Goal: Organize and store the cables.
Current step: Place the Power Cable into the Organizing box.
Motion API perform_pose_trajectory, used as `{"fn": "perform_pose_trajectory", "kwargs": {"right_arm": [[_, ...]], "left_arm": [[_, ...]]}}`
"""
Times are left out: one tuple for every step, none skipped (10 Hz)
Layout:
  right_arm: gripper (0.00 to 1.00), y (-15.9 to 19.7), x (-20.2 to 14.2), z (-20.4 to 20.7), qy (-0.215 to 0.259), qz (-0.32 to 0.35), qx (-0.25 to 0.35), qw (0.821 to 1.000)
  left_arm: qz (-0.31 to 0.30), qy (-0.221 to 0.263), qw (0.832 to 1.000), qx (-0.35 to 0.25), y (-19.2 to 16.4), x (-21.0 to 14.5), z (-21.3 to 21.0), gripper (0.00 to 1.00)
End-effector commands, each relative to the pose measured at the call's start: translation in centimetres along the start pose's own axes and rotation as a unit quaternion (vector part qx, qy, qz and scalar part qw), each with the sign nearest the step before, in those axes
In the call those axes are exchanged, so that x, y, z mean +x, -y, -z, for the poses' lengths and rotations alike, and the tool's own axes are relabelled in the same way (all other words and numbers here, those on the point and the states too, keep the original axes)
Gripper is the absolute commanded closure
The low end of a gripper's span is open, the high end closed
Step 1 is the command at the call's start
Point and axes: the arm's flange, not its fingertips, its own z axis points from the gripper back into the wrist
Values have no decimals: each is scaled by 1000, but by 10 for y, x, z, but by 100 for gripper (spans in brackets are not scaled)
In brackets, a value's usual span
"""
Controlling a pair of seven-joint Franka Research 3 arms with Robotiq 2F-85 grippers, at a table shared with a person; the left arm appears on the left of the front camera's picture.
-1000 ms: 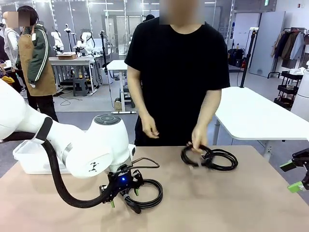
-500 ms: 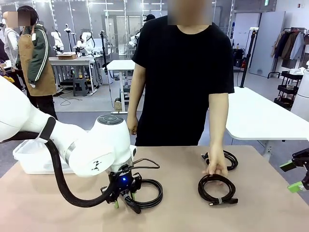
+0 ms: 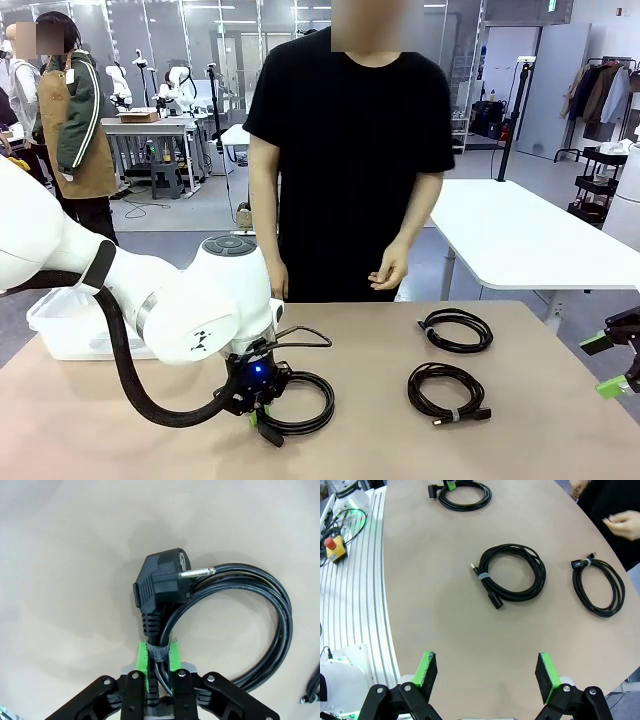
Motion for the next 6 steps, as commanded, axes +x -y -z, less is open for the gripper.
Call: {"fn": "perform_pose_trajectory", "kwargs": {"right_arm": [[0,2,1,-1,7,-3,0,1000],[0,2,1,-1,7,-3,0,1000],[0,2,1,-1,7,-3,0,1000],[0,2,1,-1,7,-3,0,1000],[0,2,1,-1,7,-3,0,1000],[0,2,1,-1,7,-3,0,1000]], "left_arm": [[15,10,1000,9,6,-3,-4,100],[28,14,999,3,7,-3,-11,100],[50,21,999,-2,3,-3,-26,100],[71,39,997,-5,-7,-1,-50,100],[102,46,994,-17,-17,-1,-71,100],[134,47,990,-27,-24,-2,-90,100]]}}
